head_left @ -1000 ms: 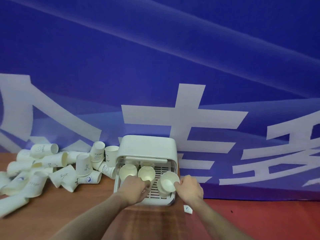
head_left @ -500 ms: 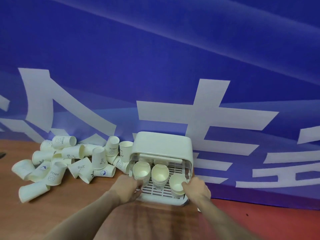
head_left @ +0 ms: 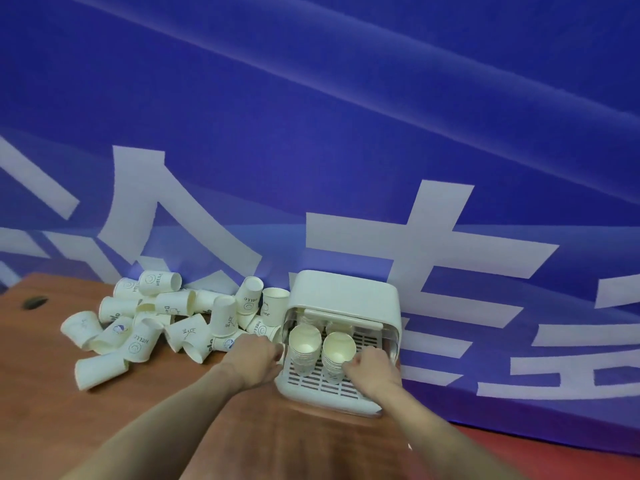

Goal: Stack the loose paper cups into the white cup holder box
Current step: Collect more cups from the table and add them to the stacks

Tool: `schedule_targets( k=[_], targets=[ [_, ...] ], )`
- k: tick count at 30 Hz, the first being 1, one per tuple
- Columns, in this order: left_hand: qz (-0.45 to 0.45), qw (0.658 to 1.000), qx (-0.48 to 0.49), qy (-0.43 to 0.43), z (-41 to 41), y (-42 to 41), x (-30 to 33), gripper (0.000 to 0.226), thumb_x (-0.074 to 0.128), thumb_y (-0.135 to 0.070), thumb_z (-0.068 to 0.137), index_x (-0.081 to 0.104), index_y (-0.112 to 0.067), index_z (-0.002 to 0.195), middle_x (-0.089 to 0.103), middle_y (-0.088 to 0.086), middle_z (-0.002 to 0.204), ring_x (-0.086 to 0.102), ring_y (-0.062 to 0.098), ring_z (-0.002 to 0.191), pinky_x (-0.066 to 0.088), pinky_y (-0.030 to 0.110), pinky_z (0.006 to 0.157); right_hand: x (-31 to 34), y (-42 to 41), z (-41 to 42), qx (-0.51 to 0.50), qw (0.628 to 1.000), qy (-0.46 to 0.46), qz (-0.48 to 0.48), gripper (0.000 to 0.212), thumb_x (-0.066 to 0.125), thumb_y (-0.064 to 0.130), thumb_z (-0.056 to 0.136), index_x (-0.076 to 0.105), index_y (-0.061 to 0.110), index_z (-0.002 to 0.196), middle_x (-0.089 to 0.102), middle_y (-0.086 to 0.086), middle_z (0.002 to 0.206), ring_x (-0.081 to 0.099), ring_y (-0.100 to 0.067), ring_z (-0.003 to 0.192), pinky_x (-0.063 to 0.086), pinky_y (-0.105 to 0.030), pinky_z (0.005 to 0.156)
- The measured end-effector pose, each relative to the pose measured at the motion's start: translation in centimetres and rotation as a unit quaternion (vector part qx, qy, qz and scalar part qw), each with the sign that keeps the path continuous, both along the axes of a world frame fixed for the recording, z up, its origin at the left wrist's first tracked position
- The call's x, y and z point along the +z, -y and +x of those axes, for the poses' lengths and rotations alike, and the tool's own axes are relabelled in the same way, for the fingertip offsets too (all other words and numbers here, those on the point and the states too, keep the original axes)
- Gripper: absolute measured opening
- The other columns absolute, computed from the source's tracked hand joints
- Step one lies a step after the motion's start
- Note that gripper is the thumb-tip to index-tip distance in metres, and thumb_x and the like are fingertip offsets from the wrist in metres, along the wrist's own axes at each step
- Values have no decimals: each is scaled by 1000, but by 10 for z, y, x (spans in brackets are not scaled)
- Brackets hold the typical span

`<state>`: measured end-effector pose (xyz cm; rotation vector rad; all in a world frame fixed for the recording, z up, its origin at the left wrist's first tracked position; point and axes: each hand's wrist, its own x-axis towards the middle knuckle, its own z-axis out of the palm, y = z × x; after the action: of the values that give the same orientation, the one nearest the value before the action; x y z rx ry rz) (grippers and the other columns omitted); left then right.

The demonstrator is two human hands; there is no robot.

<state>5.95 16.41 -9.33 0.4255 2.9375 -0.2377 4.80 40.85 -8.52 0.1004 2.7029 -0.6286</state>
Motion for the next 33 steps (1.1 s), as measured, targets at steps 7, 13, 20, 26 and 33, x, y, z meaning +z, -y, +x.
schedule_targets(
  k=[7,13,20,26,33],
  targets=[
    [-1,997,82,-10,29,69,19,35,46,-49,92,63,-25,110,67,4,105,63,26,98,44,33,78,26,88,10,107,993,-27,-30,30,53,33,77,42,17,53,51,1,57,52,-25,60,34,-28,53],
    [33,984,174,1,57,142,23,31,47,-47,90,63,-26,107,66,0,104,62,21,97,43,31,74,37,161,15,167,985,-24,-31,22,51,31,74,44,18,57,52,0,59,53,-26,59,38,-28,54],
    [31,956,289,26,84,231,22,26,49,-38,86,65,-25,102,64,-3,97,63,21,92,42,29,67,36,239,12,225,974,-36,-14,21,53,34,76,64,16,78,66,0,84,61,-22,81,45,-31,64],
    [35,938,344,35,98,301,5,27,50,-39,88,64,-26,107,64,-4,109,62,20,98,46,30,75,23,311,8,275,961,-29,3,10,54,31,76,53,24,69,63,2,84,61,-21,82,43,-30,61],
    [96,912,395,58,99,358,-28,15,52,-38,84,59,-26,91,67,-5,100,64,22,92,48,30,73,-8,379,-4,343,933,-66,88,16,50,25,83,64,21,91,64,-1,93,60,-24,89,48,-33,73]
  ],
)
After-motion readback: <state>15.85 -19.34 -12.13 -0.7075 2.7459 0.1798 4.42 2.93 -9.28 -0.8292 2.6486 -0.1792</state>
